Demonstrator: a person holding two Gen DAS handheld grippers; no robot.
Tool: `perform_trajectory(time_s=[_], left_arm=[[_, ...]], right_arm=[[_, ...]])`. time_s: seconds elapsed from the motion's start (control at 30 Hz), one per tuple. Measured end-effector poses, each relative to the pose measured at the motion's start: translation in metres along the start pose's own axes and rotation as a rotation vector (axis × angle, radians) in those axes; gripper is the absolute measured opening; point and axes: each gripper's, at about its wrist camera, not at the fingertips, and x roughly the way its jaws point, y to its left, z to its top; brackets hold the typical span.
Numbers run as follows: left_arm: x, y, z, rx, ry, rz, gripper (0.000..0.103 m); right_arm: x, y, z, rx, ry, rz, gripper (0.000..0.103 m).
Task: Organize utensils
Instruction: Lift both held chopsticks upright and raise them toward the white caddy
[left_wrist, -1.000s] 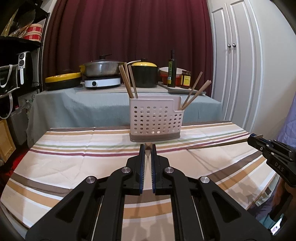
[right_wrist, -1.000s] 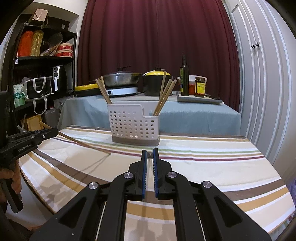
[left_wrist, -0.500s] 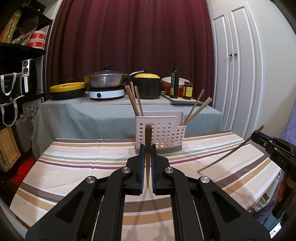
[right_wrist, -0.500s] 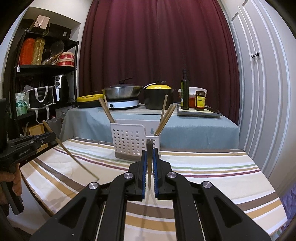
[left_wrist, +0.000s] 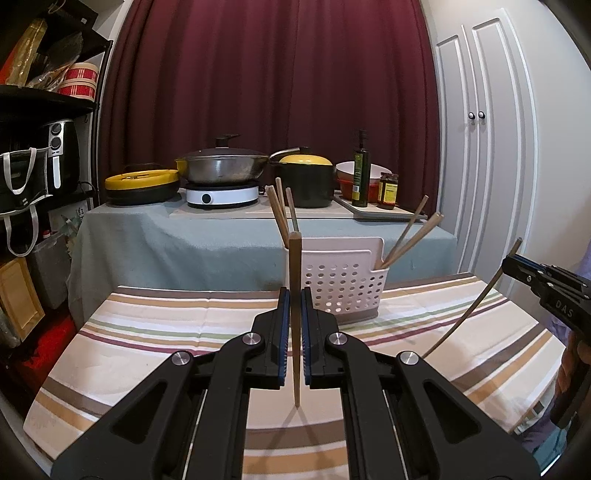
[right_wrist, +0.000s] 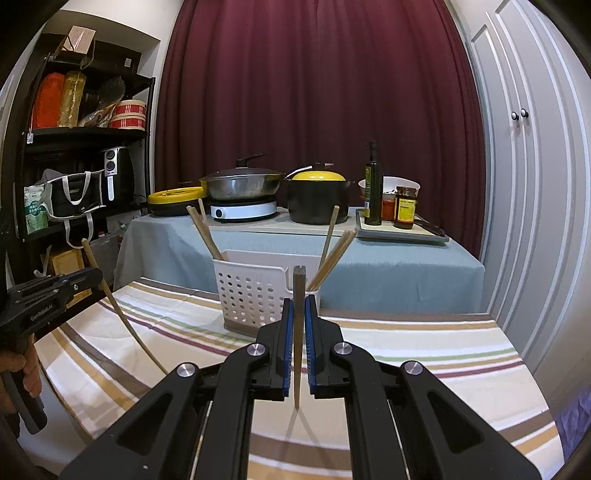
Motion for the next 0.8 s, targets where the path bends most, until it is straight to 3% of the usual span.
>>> perform_trajectory(time_s=[0.8], left_arm=[[0.034,0.004,0.027,-0.031,-0.008,-0.025,0.007]], right_arm=[[0.028,-0.004,0.02,0.019,-0.008,0.032,0.007]])
